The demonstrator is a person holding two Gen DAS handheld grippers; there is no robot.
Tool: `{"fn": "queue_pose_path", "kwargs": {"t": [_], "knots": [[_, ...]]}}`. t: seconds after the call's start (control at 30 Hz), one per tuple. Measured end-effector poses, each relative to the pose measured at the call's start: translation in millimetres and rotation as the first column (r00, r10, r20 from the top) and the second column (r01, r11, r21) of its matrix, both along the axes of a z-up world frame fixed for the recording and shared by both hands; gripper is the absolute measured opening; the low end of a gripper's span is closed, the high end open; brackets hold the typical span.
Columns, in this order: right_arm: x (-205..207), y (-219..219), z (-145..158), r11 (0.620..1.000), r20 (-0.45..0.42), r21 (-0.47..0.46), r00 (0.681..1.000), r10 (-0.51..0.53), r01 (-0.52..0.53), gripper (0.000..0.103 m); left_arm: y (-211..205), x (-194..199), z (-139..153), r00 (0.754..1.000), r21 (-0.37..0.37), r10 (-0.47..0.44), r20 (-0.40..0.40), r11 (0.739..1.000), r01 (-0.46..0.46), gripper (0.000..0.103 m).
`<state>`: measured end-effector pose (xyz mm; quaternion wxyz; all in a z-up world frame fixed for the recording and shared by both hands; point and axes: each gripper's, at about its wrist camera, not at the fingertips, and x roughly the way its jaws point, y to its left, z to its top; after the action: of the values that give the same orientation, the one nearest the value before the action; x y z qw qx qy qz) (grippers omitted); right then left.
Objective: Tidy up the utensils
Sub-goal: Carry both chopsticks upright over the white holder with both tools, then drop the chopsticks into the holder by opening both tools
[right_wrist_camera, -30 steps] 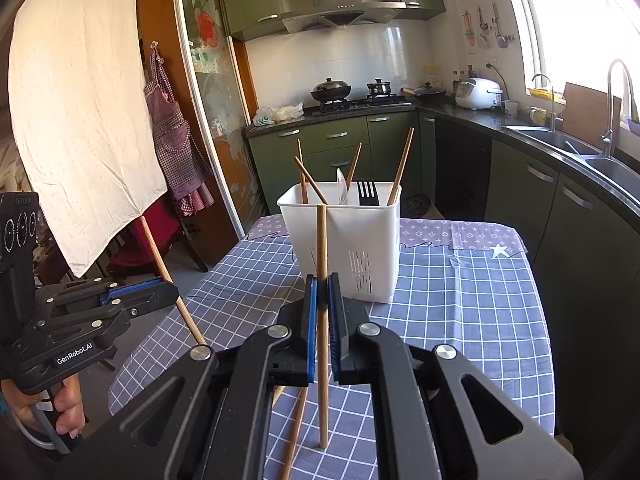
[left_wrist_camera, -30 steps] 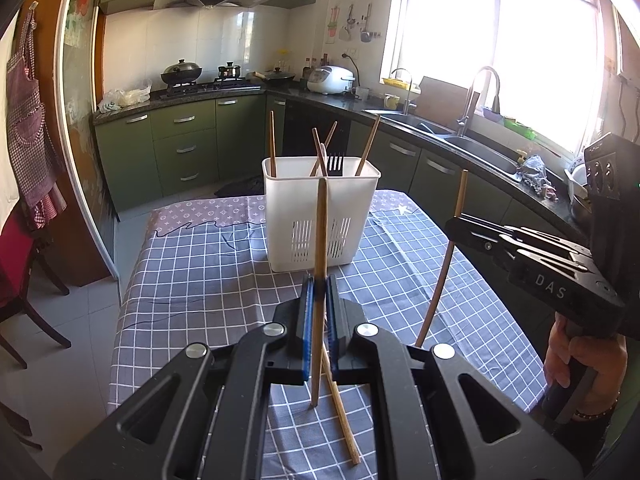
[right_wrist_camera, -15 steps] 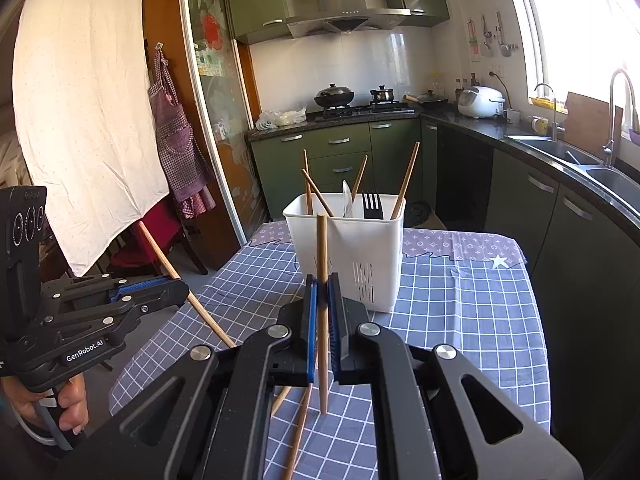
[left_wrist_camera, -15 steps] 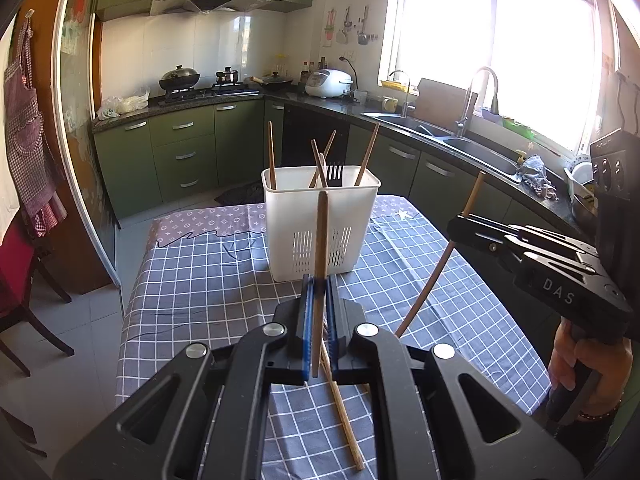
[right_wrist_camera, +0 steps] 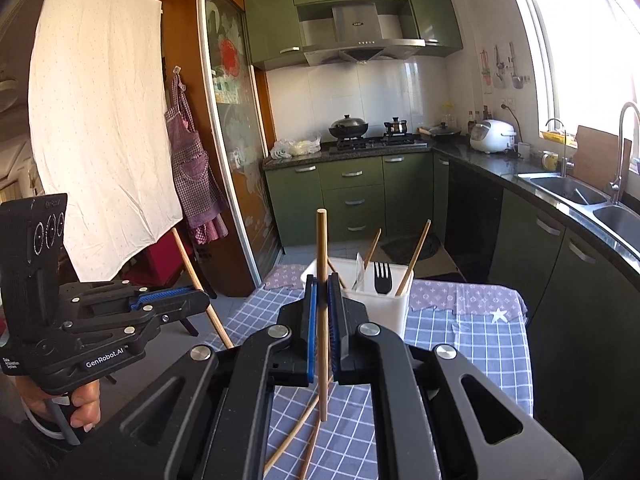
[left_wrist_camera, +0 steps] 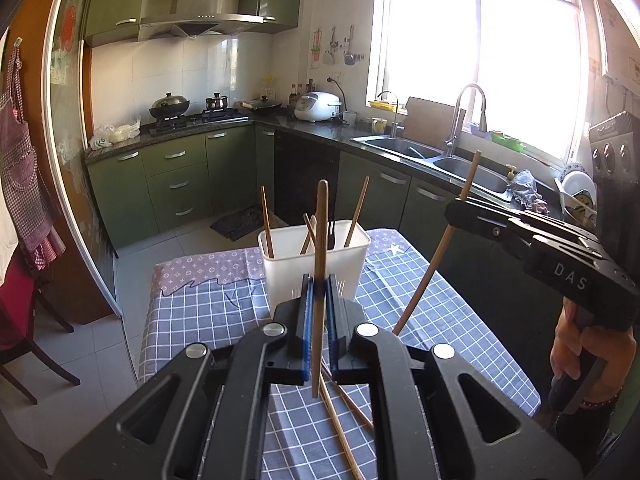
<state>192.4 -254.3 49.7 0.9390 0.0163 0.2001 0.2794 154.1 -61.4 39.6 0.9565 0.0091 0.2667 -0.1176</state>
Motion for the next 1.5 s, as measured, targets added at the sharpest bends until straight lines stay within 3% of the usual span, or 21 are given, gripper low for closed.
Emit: {"fn": "queue_pose_path", "kwargs": {"t": [0.33, 0.53, 0.8, 1.17, 1.3, 1.5], "knots": [[53.4, -15.3, 72.2, 0.993, 0.109, 0.094, 0.990, -0.085, 0.075, 0.006, 4.9, 32.2, 81.5, 0.985, -0.003, 0.039, 0.170, 0.999, -0.039, 0.006], [107.4, -11.9, 79.5, 0.989, 0.103, 0.084, 0.986, -0.130, 0.121, 0.006, 2.1, 68.9, 104.2, 0.967, -0.023, 0.079, 0.241, 0.997, -0.076, 0.006], [144.8, 8.4, 37.2, 0.991, 0.040, 0.022, 0.990, -0.133, 0.133, 0.006, -10.0, 129.6, 67.6, 0.980, -0.017, 0.086, 0.177, 0.996, -0.084, 0.006], [158.7, 21.6, -29.6, 0.992, -0.064, -0.032, 0.991, -0.122, 0.120, 0.007, -12.8, 150.4, 13.9, 0.995, 0.006, 0.080, 0.059, 0.997, -0.080, 0.006], [156.5, 20.5, -33.6, 0.992, -0.065, -0.037, 0.990, -0.125, 0.123, 0.015, -11.7, 143.1, 9.6, 0.996, 0.000, 0.076, 0.041, 0.997, -0.076, 0.006], [117.2, 0.6, -14.6, 0.989, -0.003, 0.011, 0.989, -0.145, 0.145, 0.018, -11.2, 111.4, 11.6, 0.998, 0.004, 0.059, 0.011, 0.998, -0.059, 0.008]]}}
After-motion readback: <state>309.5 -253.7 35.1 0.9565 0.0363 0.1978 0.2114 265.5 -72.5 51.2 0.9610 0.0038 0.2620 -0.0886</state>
